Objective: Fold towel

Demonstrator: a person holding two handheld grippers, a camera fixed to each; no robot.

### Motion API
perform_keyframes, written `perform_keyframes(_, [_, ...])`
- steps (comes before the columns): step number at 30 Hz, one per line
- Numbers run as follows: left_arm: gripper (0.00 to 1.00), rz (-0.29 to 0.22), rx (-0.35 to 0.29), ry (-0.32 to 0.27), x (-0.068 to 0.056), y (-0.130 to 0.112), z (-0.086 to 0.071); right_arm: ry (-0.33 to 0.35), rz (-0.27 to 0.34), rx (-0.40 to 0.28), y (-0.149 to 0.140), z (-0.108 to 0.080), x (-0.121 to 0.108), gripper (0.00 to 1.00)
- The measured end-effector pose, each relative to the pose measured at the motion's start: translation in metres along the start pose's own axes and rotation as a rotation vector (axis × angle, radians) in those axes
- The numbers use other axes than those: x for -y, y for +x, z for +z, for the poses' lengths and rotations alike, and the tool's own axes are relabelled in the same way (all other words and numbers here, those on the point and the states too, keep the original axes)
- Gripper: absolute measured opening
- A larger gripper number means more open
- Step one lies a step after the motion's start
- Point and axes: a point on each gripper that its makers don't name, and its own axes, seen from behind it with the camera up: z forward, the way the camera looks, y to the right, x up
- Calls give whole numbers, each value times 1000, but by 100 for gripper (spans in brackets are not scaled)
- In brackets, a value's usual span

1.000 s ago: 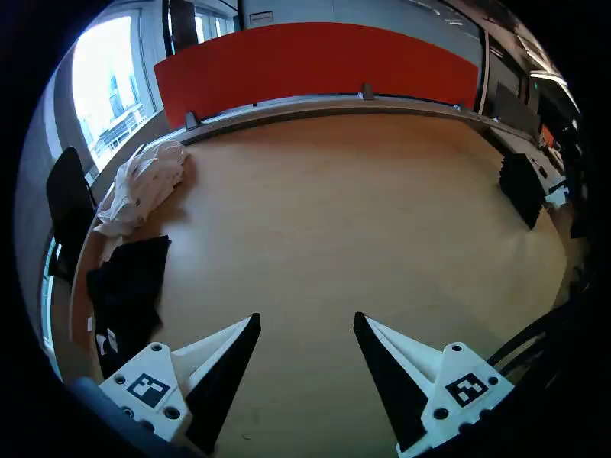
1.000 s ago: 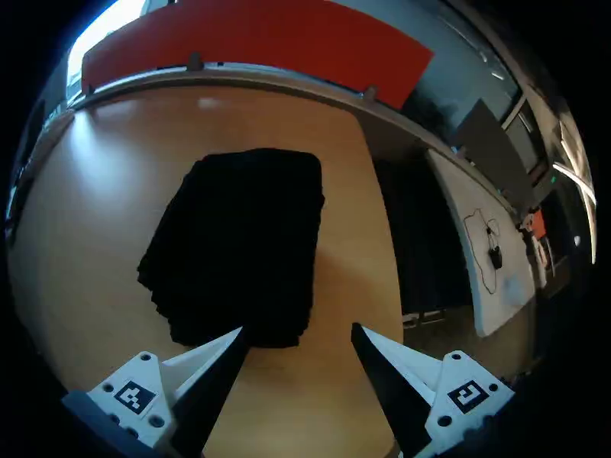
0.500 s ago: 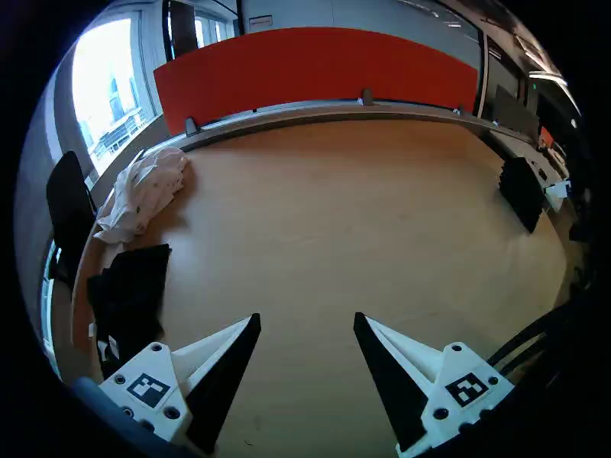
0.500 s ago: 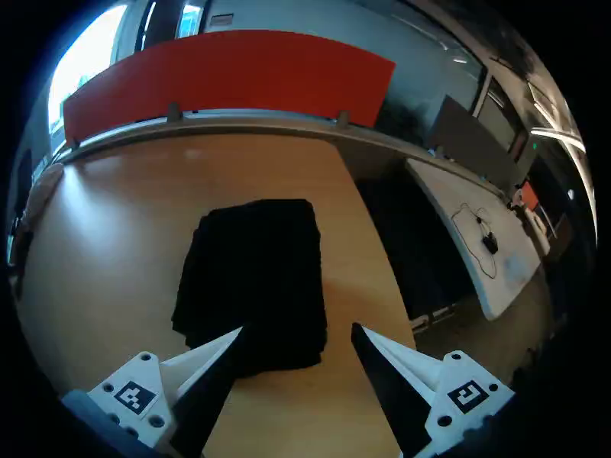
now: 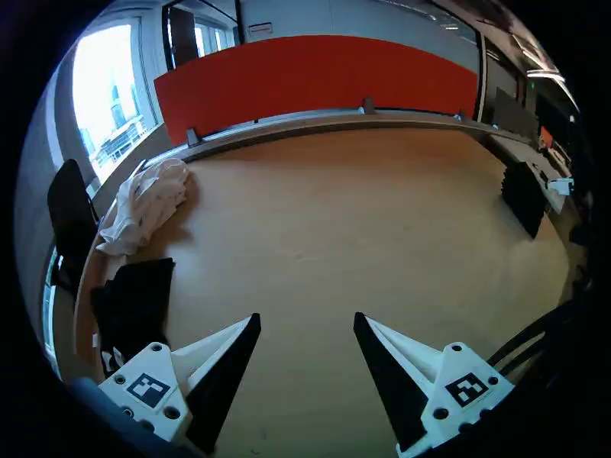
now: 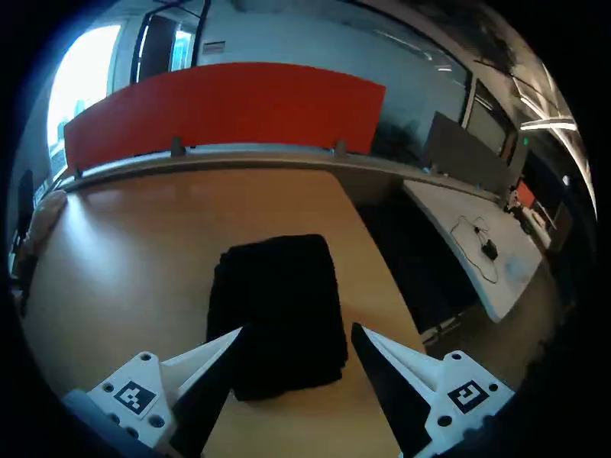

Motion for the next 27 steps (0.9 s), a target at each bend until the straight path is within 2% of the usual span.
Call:
perform_keyframes(5, [90, -14, -22, 11, 3, 7, 1, 24, 39, -84, 17, -8, 15, 100])
perform_keyframes(17, [90, -33, -82, 26, 7, 27, 0, 22, 102, -303, 61, -35, 32, 100])
perform_keyframes(27, [90, -47, -145, 42, 14, 45, -5, 48, 130, -421, 86, -51, 43, 100])
